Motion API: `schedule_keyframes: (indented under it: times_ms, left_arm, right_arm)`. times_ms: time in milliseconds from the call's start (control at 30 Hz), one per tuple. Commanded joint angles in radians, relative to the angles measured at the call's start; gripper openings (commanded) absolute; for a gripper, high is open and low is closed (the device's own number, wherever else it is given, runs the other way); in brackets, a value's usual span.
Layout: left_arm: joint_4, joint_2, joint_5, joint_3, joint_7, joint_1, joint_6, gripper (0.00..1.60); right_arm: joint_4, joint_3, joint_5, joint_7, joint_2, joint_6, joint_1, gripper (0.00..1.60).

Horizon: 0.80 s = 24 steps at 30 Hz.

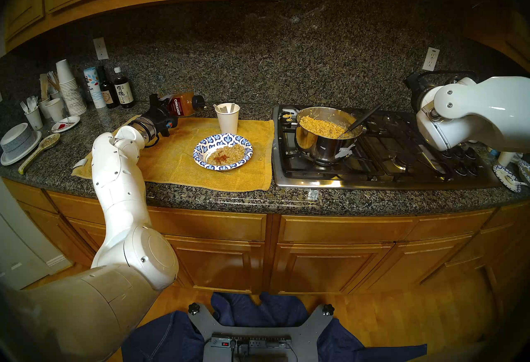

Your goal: Scoop oatmeal into bowl, add cinnamon, and put a spoon inside bowl

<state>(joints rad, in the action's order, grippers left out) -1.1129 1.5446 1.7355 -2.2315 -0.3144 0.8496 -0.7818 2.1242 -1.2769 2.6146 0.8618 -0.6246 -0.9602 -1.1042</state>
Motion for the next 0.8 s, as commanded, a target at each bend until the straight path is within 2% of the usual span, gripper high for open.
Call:
schedule_keyframes:
  times_ms: [0, 767]
  left_arm:
    - [-0.055, 0.009, -0.026, 0.000, -0.050, -0.086, 0.008, 0.00]
    - [-0.090, 0.044, -0.031, -0.042, -0.382, -0.147, 0.089, 0.00]
  right_arm:
    - [-0.009, 0.015, -0.005, -0.003, -0.005, 0.000, -0.020, 1.60]
    - [-0.011, 0.015, 0.014, -0.005, -0.015, 0.000, -0.019, 1.60]
